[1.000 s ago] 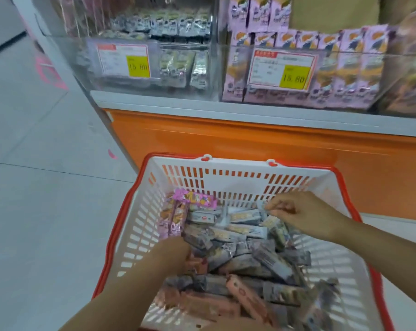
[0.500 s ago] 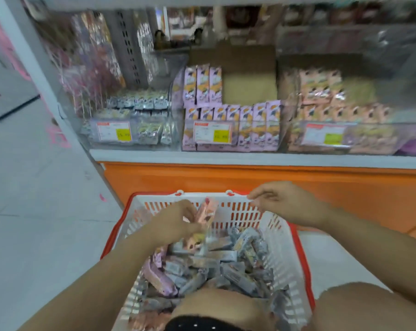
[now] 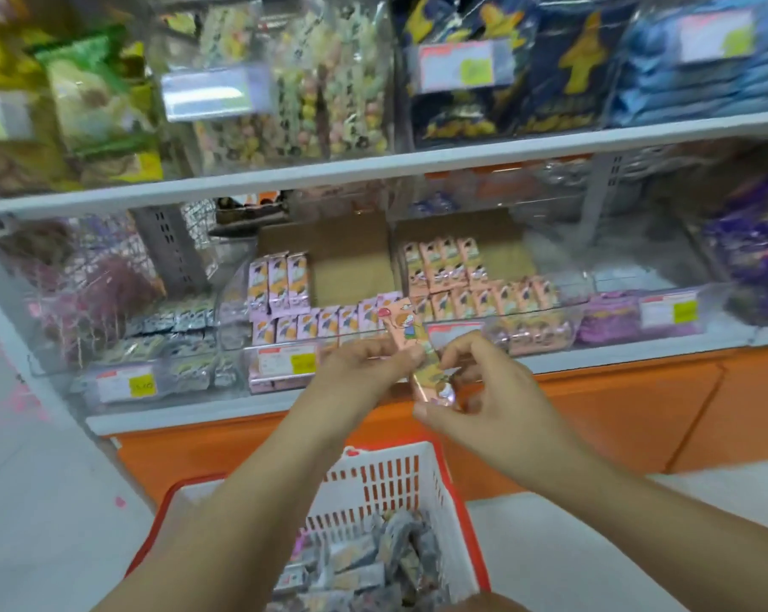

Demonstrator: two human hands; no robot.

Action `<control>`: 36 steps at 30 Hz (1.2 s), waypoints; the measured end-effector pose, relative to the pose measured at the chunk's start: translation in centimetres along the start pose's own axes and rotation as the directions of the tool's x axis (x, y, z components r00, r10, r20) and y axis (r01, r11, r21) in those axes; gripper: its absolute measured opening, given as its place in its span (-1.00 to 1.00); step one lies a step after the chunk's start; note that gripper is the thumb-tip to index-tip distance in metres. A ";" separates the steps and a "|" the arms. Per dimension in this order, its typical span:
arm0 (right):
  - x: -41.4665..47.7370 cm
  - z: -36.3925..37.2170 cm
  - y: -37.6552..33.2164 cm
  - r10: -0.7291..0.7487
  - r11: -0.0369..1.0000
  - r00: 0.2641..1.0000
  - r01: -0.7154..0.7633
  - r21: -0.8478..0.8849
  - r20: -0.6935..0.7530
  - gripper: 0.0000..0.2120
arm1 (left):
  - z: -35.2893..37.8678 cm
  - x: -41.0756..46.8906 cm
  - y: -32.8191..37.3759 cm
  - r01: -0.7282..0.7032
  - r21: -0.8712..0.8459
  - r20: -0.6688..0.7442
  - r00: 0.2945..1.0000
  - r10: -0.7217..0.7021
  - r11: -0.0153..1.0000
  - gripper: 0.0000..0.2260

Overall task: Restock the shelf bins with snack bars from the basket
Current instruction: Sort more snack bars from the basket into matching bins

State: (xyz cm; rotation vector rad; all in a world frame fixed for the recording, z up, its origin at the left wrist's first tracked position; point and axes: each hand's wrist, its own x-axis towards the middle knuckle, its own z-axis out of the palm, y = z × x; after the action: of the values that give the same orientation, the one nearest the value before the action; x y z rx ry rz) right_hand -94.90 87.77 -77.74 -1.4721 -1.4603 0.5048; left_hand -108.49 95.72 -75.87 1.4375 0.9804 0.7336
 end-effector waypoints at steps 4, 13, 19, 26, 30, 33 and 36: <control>1.0 -3.0 1.3 -0.040 0.999 0.997 0.042 0.032 -0.069 -0.76 | 3.5 1.5 0.9 -0.087 0.057 -0.065 0.994 0.091 0.995 -0.92; 10.1 -7.6 6.0 0.007 0.985 0.962 -0.054 -0.164 -0.274 -0.77 | 3.2 9.9 0.3 -0.186 0.857 -0.085 0.869 0.488 0.481 -0.67; 18.0 -8.0 9.5 0.104 0.913 0.935 -0.225 -0.341 -0.340 -0.88 | 2.3 14.3 -1.1 -0.081 0.961 -0.033 0.917 0.398 0.265 -0.52; 21.8 -7.3 12.2 0.219 0.885 0.932 -0.314 -0.343 -0.289 -0.95 | 3.0 14.9 -2.8 -0.059 0.962 -0.069 0.892 0.446 0.267 -0.49; 21.2 -6.7 12.4 0.251 0.840 0.958 -0.286 -0.461 -0.137 -0.72 | 2.9 15.0 -3.0 -0.066 0.961 -0.067 0.887 0.457 0.268 -0.49; 19.8 -6.7 12.0 0.130 0.791 0.986 -0.169 -0.588 -0.108 -0.61 | 2.8 15.1 -3.2 -0.072 0.959 -0.069 0.878 0.473 0.273 -0.49; 18.8 -6.3 11.8 0.072 0.688 0.996 -0.010 -0.726 0.054 -0.62 | 2.9 15.2 -3.3 -0.079 0.958 -0.068 0.873 0.484 0.276 -0.48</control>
State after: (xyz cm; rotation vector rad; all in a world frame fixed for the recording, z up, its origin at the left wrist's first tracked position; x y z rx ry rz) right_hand -79.81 105.26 -78.58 -2.1238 -1.8037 -0.0331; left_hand -99.60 107.73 -81.07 2.6788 1.6011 0.6987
